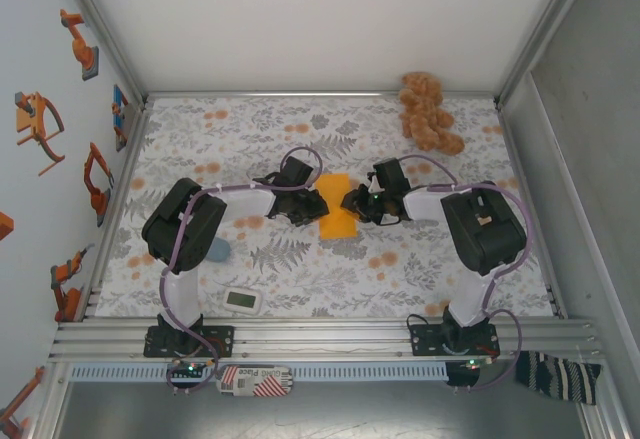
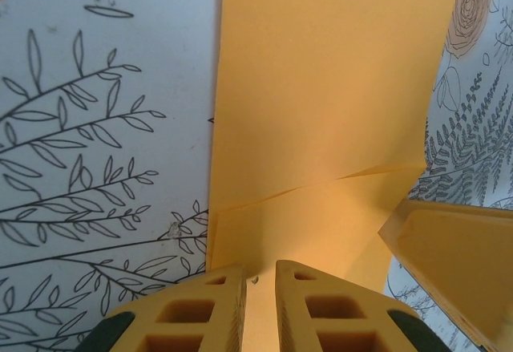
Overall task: Fold a paper plane with a square sheet of paper (pick it up from the middle)
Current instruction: Pick up the paper from the center of the table.
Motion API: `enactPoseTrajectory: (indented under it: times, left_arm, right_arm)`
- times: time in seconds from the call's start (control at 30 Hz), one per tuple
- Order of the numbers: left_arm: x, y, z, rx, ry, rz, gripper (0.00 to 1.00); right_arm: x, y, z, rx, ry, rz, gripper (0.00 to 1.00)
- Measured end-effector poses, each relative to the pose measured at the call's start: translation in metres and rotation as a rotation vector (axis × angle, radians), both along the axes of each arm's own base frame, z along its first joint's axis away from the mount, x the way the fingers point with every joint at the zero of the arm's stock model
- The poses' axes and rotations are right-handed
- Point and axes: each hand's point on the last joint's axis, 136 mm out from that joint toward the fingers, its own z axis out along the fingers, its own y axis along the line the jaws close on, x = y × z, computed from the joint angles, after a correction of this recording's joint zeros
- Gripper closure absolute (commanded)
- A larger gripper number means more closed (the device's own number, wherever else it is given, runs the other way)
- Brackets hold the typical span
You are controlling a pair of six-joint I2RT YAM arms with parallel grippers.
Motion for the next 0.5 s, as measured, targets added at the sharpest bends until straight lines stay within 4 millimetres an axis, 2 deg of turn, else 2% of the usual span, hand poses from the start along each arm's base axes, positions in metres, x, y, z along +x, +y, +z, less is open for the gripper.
enactPoseTrajectory:
  times: [0.5]
  left_arm:
    - [0.0005,0.0,0.0002,-0.006,0.002,0.003,0.81]
  right_arm:
    - [0.0059,-0.0009,-0.0035,-0.016,-0.006,-0.014,0.81]
